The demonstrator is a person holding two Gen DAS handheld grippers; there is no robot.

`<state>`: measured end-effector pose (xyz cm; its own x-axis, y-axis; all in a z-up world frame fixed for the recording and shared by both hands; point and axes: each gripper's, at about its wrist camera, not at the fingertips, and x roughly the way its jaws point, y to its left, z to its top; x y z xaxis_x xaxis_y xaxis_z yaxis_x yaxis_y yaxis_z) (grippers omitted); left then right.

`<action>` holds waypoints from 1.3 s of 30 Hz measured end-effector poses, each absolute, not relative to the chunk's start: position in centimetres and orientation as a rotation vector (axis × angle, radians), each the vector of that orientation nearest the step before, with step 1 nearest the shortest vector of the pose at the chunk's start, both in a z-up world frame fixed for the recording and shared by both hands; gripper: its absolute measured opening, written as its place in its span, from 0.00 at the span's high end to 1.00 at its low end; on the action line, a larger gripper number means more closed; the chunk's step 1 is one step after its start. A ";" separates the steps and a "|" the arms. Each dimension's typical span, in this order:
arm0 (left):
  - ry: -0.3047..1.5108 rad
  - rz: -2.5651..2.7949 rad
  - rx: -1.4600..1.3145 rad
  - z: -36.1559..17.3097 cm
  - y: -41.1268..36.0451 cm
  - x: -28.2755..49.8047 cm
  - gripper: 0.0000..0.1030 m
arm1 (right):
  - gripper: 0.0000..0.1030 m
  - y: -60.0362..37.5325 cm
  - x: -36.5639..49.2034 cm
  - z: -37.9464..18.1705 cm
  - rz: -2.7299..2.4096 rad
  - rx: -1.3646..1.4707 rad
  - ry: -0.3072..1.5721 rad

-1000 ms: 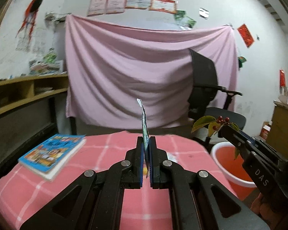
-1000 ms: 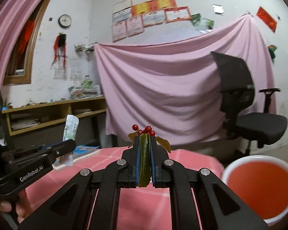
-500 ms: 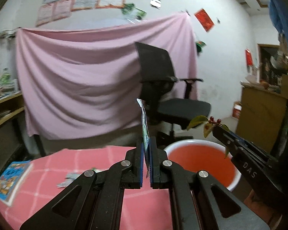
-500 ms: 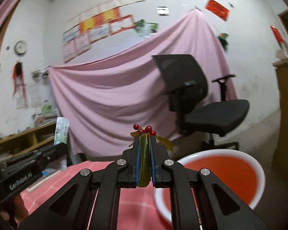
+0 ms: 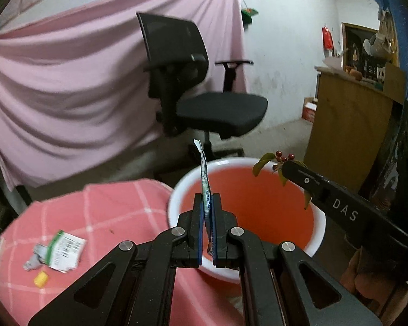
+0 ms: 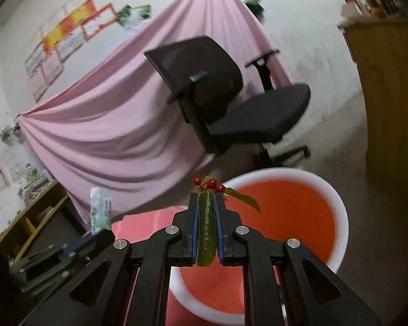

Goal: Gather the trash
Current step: 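Open both tools over the bucket to drop the strip and sprig, then move both tools back over the remaining trash on the table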

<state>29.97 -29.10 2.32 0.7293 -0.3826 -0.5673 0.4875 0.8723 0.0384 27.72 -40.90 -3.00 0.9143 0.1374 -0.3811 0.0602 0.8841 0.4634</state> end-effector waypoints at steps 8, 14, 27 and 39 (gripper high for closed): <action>0.708 -0.508 0.118 1.4 -30.2 32.2 0.97 | 0.89 -42.8 28.3 -4.6 -0.011 0.542 0.544; 0.718 -0.511 0.110 1.9 -29.8 32.1 0.97 | 0.71 -42.6 28.0 -4.7 -0.001 0.545 0.551; 0.730 -0.472 0.085 1.6 -27.3 32.0 0.80 | 0.52 -42.7 28.3 -4.8 -0.038 0.536 0.575; 0.583 -0.322 -0.048 4.7 -18.5 29.6 0.59 | 0.23 -38.7 27.9 -2.3 0.007 0.413 0.471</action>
